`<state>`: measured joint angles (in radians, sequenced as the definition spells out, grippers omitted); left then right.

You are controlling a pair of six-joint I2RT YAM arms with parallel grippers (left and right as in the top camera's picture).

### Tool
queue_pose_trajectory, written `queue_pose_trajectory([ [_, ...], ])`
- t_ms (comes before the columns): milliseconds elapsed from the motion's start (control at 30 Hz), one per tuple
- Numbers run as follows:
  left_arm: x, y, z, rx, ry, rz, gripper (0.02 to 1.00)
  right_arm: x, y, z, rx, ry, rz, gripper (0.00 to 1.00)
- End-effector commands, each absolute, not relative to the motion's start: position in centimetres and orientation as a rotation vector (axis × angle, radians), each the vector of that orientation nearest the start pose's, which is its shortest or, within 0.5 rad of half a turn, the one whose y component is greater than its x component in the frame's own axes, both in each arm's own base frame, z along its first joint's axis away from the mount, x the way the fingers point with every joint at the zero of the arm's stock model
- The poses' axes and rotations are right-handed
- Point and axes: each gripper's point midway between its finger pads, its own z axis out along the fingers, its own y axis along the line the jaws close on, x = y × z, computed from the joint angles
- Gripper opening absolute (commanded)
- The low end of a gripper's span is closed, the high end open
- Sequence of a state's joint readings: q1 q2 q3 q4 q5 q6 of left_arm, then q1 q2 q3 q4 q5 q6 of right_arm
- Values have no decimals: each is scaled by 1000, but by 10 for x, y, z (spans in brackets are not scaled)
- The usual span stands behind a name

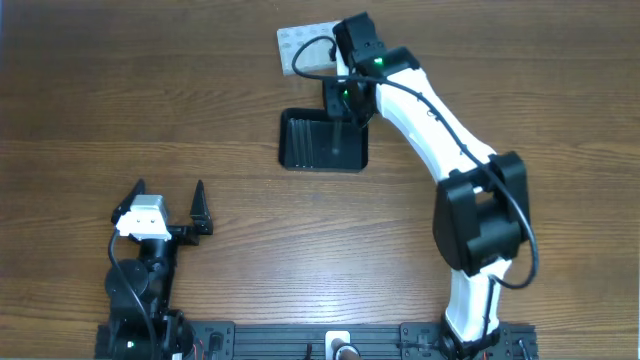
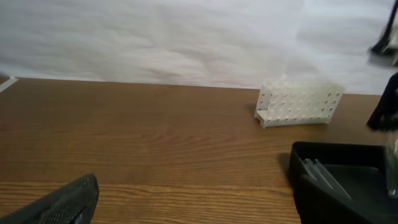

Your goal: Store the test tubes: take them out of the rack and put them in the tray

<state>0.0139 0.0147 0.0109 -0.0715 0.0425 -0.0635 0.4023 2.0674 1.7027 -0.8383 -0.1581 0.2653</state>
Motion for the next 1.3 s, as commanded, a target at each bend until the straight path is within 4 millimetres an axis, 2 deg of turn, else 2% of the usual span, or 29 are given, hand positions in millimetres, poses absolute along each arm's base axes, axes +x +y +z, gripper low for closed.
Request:
queue_pose_trajectory([
  [33,246,-5,156,-20,1647,-74,1000,428,221,68,-233,2863,419,56],
  [333,246,-5,156,-20,1647,-74,1000,420,219,38,-236,2942,376,165],
  [533,246,-5,156,-20,1647,-74,1000,418,220,37,-244,2950,372,336],
  [633,246,-5,156,-20,1647,-74,998,420,216,46,-245,2926,335,362],
  [700,246,-5,156,-20,1647,-74,1000,424,212,64,-272,2877,303,406],
  [767,246,-5,156,-20,1647,-74,1000,429,207,92,-306,2802,273,448],
  [900,246,-5,156,-20,1647,-74,1000,427,197,166,-425,2594,208,566],
  [1033,246,-5,156,-20,1647,-74,1000,416,165,229,-370,2378,97,752],
  [1100,246,-5,156,-20,1647,-74,1000,399,142,255,-310,2286,86,807],
  [1200,246,-5,156,-20,1647,-74,1000,372,115,272,-266,2204,81,855],
  [1300,246,-5,156,-20,1647,-74,1000,343,83,278,-246,2122,38,941],
])
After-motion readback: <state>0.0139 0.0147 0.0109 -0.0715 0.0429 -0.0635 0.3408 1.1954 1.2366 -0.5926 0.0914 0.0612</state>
